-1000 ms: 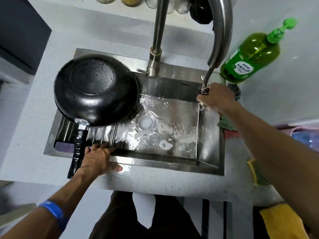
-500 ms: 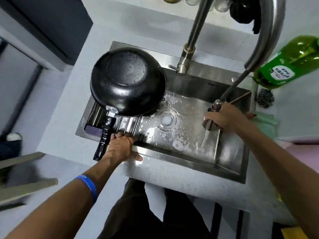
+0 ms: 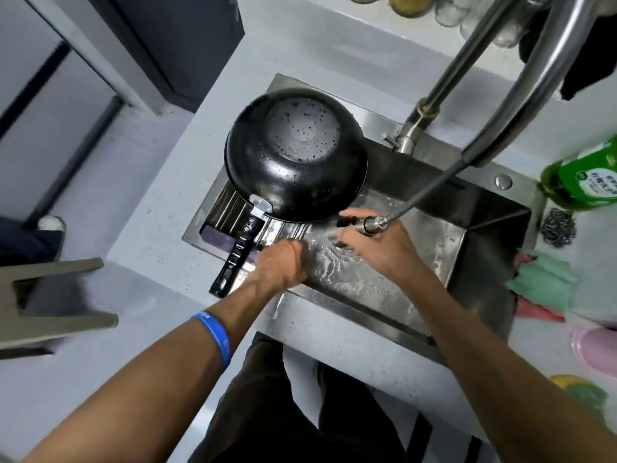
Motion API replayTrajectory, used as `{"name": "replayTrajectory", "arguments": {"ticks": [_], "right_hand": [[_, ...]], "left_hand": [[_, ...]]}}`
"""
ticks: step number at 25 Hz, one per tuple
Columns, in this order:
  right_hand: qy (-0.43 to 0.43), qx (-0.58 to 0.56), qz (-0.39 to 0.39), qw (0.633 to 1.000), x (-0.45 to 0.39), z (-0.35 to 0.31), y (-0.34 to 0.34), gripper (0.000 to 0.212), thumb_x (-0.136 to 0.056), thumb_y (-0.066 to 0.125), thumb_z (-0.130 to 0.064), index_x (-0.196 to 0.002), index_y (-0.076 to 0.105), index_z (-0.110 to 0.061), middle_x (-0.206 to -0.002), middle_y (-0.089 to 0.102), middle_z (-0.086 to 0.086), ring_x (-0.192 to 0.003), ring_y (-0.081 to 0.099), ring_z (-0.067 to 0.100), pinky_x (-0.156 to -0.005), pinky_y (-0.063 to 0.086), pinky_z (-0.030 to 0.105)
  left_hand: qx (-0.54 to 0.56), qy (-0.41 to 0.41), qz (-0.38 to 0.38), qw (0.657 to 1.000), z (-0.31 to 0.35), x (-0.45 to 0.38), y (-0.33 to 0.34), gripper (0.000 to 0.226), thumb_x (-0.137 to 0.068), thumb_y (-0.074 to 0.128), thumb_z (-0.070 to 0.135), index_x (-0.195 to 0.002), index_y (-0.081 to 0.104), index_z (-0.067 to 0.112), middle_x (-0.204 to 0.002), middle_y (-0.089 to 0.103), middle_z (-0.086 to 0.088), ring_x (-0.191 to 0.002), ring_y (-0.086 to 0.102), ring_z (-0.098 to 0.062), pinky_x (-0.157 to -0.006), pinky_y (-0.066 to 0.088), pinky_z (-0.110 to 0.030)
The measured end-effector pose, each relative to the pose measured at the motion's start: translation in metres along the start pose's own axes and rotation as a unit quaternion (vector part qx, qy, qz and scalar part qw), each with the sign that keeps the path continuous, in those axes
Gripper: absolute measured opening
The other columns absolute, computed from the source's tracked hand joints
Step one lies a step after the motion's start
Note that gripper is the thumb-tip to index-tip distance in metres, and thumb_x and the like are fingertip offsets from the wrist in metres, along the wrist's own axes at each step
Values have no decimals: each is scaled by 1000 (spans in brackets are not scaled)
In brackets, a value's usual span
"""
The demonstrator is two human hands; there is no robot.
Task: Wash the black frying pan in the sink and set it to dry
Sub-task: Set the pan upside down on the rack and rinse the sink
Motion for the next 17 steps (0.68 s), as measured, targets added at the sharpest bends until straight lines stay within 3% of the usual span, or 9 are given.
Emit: {"name": "replayTrajectory", "arguments": {"ticks": [2, 4, 6, 8, 10, 14, 17], "right_hand": [[-26, -27, -6, 999, -1, -10, 13, 38, -84, 74, -26, -122, 70, -29, -78, 72, -11, -73, 71, 13, -73, 62, 34], [-57, -54, -6, 997, -2, -15, 21, 37, -86, 72, -19, -123, 70, -23, -79, 72, -12, -70, 69, 13, -68, 59, 33], [-76, -71, -18, 994, -4, -19, 27, 34, -88, 71, -12, -122, 70, -18, -71, 69, -14, -64, 65, 5, -63, 52, 22], [-84, -86, -27, 992, -6, -25, 34, 32, -90, 69, -8, -122, 70, -14, -64, 67, -13, -59, 61, -1, -59, 47, 15], [-94, -100, -18, 990, -8, -32, 41, 32, -90, 69, -6, -121, 70, -12, -65, 67, -12, -58, 62, -3, -56, 46, 12], [-110, -118, -14, 987, -18, -47, 55, 33, -90, 71, -13, -122, 69, -16, -67, 69, -14, -64, 65, -1, -60, 48, 14], [-111, -123, -9, 986, -25, -54, 61, 33, -86, 72, -24, -119, 70, -26, -70, 71, -15, -70, 65, 1, -65, 47, 18]], "left_hand": [[187, -20, 49, 981, -3, -9, -4, 5, -89, 65, 16, -90, 66, 20, -77, 62, 8, -72, 57, -8, -61, 39, -12], [445, -63, 62, 891, -7, -10, -4, 28, -90, 55, -5, -72, 66, 13, -72, 59, -1, -65, 55, -10, -57, 43, -12], [567, -93, 67, 816, -13, -9, -2, 50, -93, 47, -11, -56, 65, 18, -65, 58, -6, -57, 52, -14, -53, 43, -24], [611, -109, 72, 781, -21, -7, -5, 49, -94, 43, -10, -63, 69, 18, -64, 61, -10, -56, 53, -18, -54, 44, -27], [622, -129, 83, 768, -33, -8, -6, 35, -97, 44, -2, -76, 68, 13, -72, 65, -11, -67, 58, -24, -61, 49, -29], [590, -148, 65, 791, -52, -9, 0, 26, -101, 51, 17, -82, 67, 9, -89, 68, -13, -79, 63, -22, -51, 57, -25], [582, -148, 46, 798, -52, -10, 1, 25, -100, 51, 20, -87, 67, 6, -93, 70, -14, -78, 67, -20, -52, 57, -25]]}}
Point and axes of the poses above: each hand's wrist, its own x-axis away from the middle knuckle, its own y-axis out of the palm, z = x × y, the point moved 4 cm from there along -x, towards the middle knuckle
